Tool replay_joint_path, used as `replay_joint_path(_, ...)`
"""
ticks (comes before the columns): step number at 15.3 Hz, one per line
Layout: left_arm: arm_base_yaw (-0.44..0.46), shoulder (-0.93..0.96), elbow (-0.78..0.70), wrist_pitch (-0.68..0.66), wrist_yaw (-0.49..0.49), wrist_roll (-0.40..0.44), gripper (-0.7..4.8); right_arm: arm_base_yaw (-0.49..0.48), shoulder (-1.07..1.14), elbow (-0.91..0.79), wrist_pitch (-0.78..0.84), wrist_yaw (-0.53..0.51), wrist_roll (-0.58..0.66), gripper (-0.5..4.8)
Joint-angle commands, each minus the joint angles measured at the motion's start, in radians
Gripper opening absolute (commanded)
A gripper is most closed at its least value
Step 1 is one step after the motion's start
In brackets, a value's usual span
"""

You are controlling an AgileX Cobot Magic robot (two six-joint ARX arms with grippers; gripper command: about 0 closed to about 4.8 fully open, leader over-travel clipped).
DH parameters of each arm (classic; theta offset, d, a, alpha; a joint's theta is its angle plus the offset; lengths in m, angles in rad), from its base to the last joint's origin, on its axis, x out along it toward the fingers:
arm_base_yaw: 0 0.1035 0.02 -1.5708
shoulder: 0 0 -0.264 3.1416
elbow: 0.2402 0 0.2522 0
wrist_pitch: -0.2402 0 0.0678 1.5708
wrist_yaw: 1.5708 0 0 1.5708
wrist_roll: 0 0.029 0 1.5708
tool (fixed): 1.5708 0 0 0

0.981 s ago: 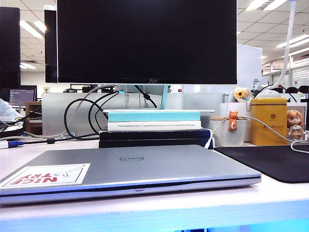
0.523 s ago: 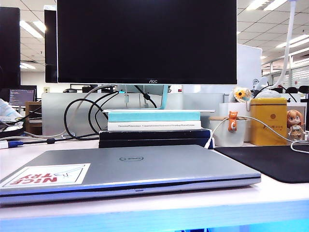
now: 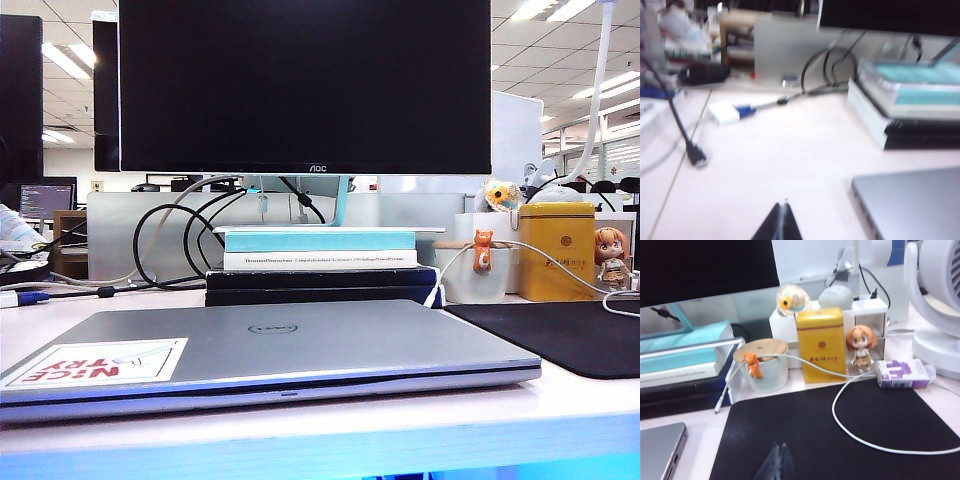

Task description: Close the lid of the gray laptop.

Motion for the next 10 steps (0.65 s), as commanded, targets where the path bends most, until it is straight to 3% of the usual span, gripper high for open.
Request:
replay_joint_path(1,0.0,-0.004,-0.006,0.022,0.025,0.051,0.4,-0.001,-0.003,-0.005,-0.074,0.001,0.001,-0.05)
replay_joint_path(3,0.0,-0.004,-0.008,0.019,-0.024,0.045,0.38,-0.002,-0.003,-0.005,-0.155,0.015,-0.002,-0.05)
replay_joint_path(4,0.0,-0.004,-0.011,0.019,-0.066,0.036,-0.06,-0.002,-0.003,-0.005,-0.182,0.017,-0.008,-0.05)
replay_joint_path(10,-0.043,-0.004,-0.011,0.003,-0.037,0.036,-0.06,0.0,-0.003,-0.005,-0.21,0.015,-0.008,-0.05)
